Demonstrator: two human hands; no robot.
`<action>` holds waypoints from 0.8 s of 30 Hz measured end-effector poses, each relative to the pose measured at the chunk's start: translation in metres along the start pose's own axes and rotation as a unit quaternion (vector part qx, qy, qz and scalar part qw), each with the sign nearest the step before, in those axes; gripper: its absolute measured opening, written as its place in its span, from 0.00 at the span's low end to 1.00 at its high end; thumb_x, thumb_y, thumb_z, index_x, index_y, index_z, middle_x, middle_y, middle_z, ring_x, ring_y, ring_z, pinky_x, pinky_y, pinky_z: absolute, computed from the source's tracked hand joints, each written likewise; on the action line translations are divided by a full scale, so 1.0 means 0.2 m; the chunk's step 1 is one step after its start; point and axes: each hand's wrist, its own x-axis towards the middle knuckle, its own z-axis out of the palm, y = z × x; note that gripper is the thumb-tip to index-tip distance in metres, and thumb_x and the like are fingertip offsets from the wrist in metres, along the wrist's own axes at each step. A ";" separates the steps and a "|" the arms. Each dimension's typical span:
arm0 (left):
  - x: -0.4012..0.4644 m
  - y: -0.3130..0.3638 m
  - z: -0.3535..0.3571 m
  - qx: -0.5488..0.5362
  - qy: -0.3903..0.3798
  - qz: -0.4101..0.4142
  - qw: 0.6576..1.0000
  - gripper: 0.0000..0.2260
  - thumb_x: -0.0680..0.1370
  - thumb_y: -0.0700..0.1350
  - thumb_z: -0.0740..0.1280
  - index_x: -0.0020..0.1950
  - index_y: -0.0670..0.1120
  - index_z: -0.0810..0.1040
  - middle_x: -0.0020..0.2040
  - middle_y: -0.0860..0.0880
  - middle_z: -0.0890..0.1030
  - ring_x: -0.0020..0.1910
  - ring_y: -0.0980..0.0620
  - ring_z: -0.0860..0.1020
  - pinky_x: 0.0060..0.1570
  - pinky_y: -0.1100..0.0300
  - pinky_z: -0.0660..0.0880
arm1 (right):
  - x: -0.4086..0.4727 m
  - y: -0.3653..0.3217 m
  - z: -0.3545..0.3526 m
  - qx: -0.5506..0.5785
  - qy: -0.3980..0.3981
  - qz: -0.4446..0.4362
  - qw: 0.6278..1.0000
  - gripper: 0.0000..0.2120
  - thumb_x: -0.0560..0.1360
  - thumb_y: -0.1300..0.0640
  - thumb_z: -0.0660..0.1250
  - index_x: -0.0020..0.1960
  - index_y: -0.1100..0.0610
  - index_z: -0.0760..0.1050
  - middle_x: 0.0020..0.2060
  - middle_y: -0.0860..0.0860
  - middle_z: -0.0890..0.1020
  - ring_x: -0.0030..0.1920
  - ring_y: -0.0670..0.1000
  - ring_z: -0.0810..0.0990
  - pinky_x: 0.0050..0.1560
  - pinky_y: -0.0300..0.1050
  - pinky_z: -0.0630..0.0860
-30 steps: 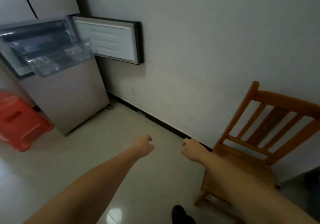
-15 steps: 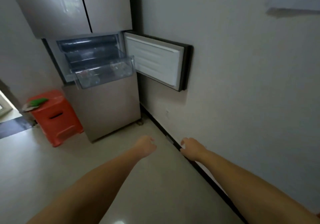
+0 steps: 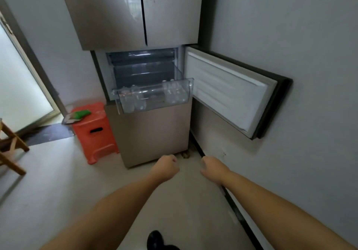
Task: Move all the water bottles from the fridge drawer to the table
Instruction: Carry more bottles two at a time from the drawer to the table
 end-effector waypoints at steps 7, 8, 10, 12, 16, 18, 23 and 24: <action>0.68 -0.07 -0.60 0.016 0.032 0.045 0.998 0.15 0.78 0.43 0.64 0.64 0.41 0.75 0.64 0.41 0.77 0.63 0.44 0.74 0.59 0.58 0.69 | 0.74 -0.37 -0.39 0.022 0.047 -0.025 0.998 0.15 0.78 0.54 0.61 0.62 0.60 0.72 0.60 0.58 0.74 0.58 0.57 0.75 0.59 0.50 0.73; 0.75 -0.08 -0.68 0.019 0.038 0.050 0.998 0.15 0.78 0.43 0.64 0.64 0.40 0.75 0.64 0.41 0.77 0.63 0.44 0.74 0.60 0.58 0.69 | 0.82 -0.42 -0.44 0.027 0.055 -0.029 0.998 0.15 0.78 0.54 0.61 0.61 0.60 0.72 0.60 0.58 0.74 0.58 0.57 0.76 0.59 0.51 0.74; 0.90 -0.09 -0.82 0.017 0.058 0.058 0.996 0.16 0.78 0.43 0.64 0.65 0.41 0.74 0.65 0.42 0.75 0.64 0.45 0.74 0.62 0.57 0.68 | 0.96 -0.52 -0.55 0.039 0.070 -0.042 0.996 0.14 0.79 0.54 0.62 0.62 0.59 0.72 0.60 0.57 0.74 0.57 0.57 0.75 0.59 0.51 0.74; 1.04 -0.10 -0.93 0.009 0.071 0.066 0.995 0.17 0.78 0.43 0.64 0.66 0.41 0.74 0.66 0.42 0.75 0.65 0.45 0.73 0.64 0.56 0.68 | 1.09 -0.61 -0.65 0.047 0.082 -0.055 0.994 0.14 0.79 0.54 0.61 0.62 0.59 0.72 0.59 0.56 0.74 0.58 0.57 0.75 0.58 0.50 0.73; 1.30 -0.12 -1.13 -0.005 0.096 0.076 0.992 0.15 0.76 0.44 0.65 0.63 0.44 0.76 0.64 0.43 0.77 0.62 0.45 0.75 0.62 0.55 0.71 | 1.37 -0.79 -0.82 0.068 0.114 -0.087 0.987 0.12 0.79 0.57 0.61 0.59 0.60 0.74 0.57 0.57 0.78 0.58 0.57 0.77 0.58 0.50 0.74; 1.39 -0.13 -1.22 -0.006 0.111 0.069 0.991 0.16 0.76 0.44 0.64 0.64 0.44 0.76 0.63 0.43 0.77 0.62 0.45 0.75 0.61 0.55 0.72 | 1.48 -0.86 -0.88 0.061 0.137 -0.105 0.983 0.14 0.78 0.57 0.61 0.63 0.59 0.74 0.64 0.55 0.76 0.64 0.56 0.74 0.64 0.49 0.70; 1.71 -0.29 -1.44 -0.020 0.153 0.018 0.988 0.17 0.77 0.44 0.64 0.65 0.44 0.75 0.64 0.42 0.75 0.63 0.44 0.74 0.62 0.55 0.70 | 1.88 -1.06 -0.99 0.070 0.190 -0.157 0.967 0.13 0.78 0.58 0.61 0.61 0.58 0.74 0.62 0.55 0.76 0.63 0.57 0.74 0.63 0.49 0.70; 1.77 -0.32 -1.48 -0.024 0.158 0.002 0.987 0.18 0.77 0.44 0.64 0.66 0.45 0.74 0.65 0.42 0.74 0.63 0.44 0.73 0.62 0.54 0.71 | 1.97 -1.10 -1.01 0.079 0.184 -0.166 0.966 0.13 0.78 0.58 0.61 0.61 0.58 0.75 0.60 0.56 0.77 0.61 0.57 0.76 0.61 0.49 0.72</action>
